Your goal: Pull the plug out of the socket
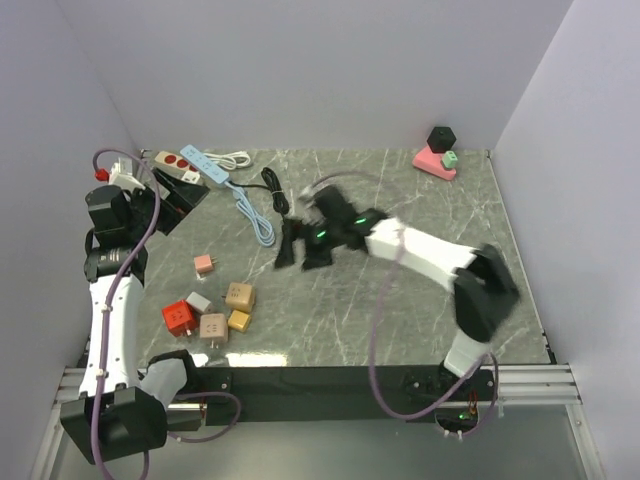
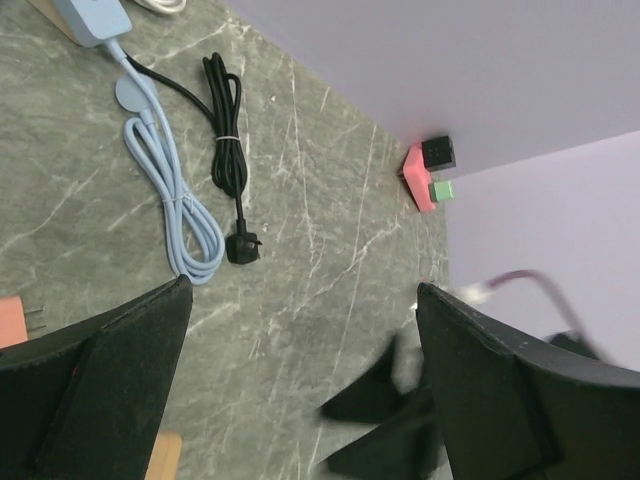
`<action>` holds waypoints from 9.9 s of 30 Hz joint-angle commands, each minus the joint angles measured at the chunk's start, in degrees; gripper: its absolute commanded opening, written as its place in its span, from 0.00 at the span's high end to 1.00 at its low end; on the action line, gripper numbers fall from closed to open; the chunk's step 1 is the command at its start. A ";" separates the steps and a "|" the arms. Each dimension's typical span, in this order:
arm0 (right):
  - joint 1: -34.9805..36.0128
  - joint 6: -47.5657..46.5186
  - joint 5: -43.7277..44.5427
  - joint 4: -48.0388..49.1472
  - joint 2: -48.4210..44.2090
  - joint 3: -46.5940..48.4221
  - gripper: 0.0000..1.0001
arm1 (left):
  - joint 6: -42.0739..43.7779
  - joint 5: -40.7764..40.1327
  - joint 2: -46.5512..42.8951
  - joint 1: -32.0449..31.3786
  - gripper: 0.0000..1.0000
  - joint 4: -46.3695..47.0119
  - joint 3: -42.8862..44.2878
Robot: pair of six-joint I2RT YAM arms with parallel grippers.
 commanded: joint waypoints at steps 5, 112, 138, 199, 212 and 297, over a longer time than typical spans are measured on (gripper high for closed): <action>-25.70 -4.84 21.08 -10.49 -16.15 -1.80 0.02 | 2.78 1.84 1.73 -7.43 0.01 -0.43 0.01; -21.98 -2.53 23.39 -27.21 -26.26 -17.35 0.26 | 0.33 -3.61 17.55 -29.16 0.01 15.13 -14.93; -14.68 -19.17 30.08 -27.05 -0.24 3.76 0.25 | -2.49 -7.30 13.07 -31.63 0.01 14.16 -17.48; -25.29 7.64 -3.85 -9.82 -10.68 -12.32 1.00 | -9.87 -35.06 30.65 -56.50 1.00 20.76 -15.28; -38.94 -2.21 -8.33 -16.60 -22.82 -18.10 1.00 | -7.94 -34.64 30.75 -55.53 1.00 19.43 -12.03; -14.32 31.99 -6.04 22.61 -14.28 -19.35 1.00 | -4.85 -30.06 18.52 -52.83 1.00 13.71 -14.38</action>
